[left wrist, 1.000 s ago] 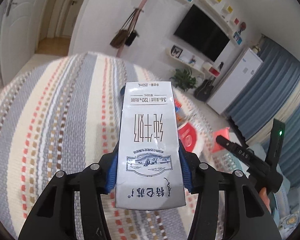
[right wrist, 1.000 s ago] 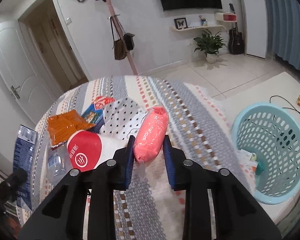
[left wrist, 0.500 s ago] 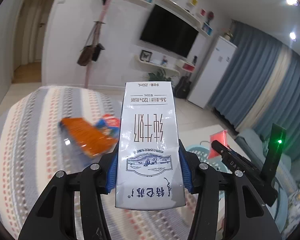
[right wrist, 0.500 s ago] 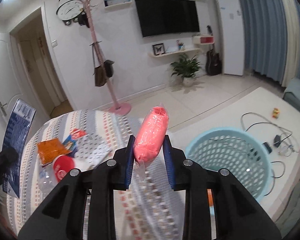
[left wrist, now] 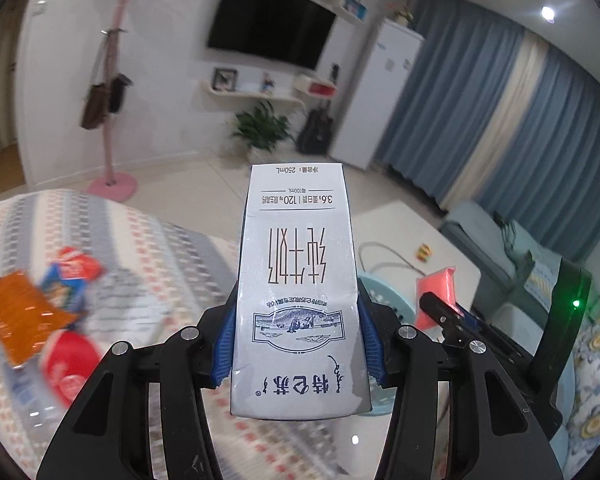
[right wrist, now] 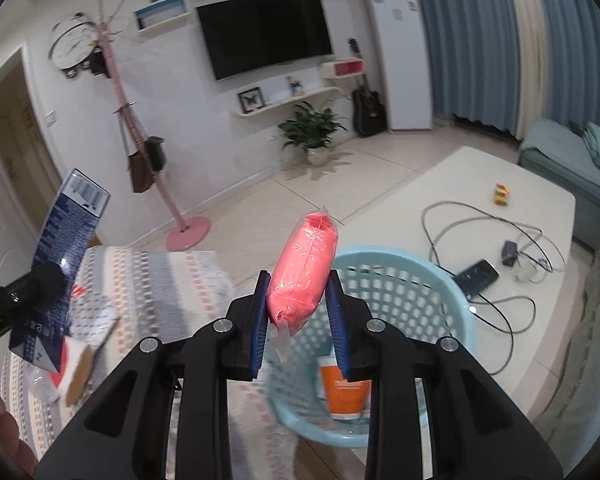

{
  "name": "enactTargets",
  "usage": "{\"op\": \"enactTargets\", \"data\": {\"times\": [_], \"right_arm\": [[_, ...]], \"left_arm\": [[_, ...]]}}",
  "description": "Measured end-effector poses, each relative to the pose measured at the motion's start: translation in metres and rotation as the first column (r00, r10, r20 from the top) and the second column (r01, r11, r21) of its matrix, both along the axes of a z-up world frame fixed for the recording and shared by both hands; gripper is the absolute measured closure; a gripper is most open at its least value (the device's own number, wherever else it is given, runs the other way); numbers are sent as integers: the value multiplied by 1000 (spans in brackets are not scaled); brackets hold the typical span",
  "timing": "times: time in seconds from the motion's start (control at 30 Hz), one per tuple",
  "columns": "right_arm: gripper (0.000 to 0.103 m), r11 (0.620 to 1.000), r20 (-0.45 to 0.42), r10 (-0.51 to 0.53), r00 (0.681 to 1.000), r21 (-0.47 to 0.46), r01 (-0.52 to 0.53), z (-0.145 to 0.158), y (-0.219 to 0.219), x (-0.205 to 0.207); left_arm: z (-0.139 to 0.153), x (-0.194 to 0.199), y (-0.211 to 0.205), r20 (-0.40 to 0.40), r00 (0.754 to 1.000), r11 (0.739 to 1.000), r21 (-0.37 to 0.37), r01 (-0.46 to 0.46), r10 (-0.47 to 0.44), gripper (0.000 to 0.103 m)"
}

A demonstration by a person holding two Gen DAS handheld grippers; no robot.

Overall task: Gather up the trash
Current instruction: 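Carry the carton and pink packet over the blue basket and release both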

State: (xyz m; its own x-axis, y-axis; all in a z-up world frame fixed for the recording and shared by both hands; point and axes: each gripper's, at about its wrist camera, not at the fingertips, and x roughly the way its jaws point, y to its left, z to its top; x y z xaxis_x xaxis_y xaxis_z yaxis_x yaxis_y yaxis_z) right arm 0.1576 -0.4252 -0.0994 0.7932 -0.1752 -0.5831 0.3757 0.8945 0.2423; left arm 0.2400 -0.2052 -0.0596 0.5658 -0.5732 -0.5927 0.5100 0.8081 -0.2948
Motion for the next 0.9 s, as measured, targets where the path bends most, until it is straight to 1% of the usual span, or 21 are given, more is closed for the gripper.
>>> {"op": "enactTargets", "data": {"times": [0.1, 0.2, 0.27, 0.37, 0.5, 0.6, 0.63, 0.67, 0.7, 0.8, 0.87, 0.9], "right_arm": [[78, 999, -24, -33, 999, 38, 34, -10, -20, 1], [78, 996, -81, -68, 994, 60, 73, -28, -40, 4], [78, 993, -119, -74, 990, 79, 83, -40, -49, 7], [78, 989, -210, -65, 976, 113, 91, -69, -64, 13], [78, 987, -262, -62, 963, 129, 98, -92, -73, 16], [77, 984, -258, -48, 965, 151, 90, -96, -76, 15], [77, 983, -251, -46, 967, 159, 88, -95, -76, 14], [77, 984, -249, -43, 968, 159, 85, -94, -76, 14], [77, 985, -248, -43, 968, 154, 83, -93, -76, 14], [69, 985, -241, -52, 969, 148, 90, -90, -78, 13], [60, 985, -231, -62, 971, 145, 97, -87, -77, 10], [60, 985, -227, -64, 972, 143, 99, -86, -76, 9]], "left_arm": [[-12, 10, -27, -42, 998, 999, 15, 39, -38, 54], [-26, 18, -50, -87, 994, 997, 24, 72, -69, 54], [-37, 24, -66, -113, 990, 995, 44, 91, -86, 54], [-50, 28, -83, -144, 984, 991, 62, 118, -108, 53], [-65, 32, -102, -167, 979, 987, 87, 135, -119, 53], [-69, 34, -107, -183, 976, 988, 86, 132, -114, 52], [-70, 35, -106, -187, 976, 988, 80, 130, -114, 50], [-72, 36, -104, -196, 974, 990, 70, 126, -110, 45], [-72, 37, -103, -200, 974, 991, 63, 122, -108, 44], [-73, 35, -95, -201, 974, 992, 54, 114, -101, 44], [-72, 33, -90, -197, 975, 993, 49, 109, -98, 44], [-71, 32, -86, -196, 976, 993, 44, 107, -96, 44]]}}
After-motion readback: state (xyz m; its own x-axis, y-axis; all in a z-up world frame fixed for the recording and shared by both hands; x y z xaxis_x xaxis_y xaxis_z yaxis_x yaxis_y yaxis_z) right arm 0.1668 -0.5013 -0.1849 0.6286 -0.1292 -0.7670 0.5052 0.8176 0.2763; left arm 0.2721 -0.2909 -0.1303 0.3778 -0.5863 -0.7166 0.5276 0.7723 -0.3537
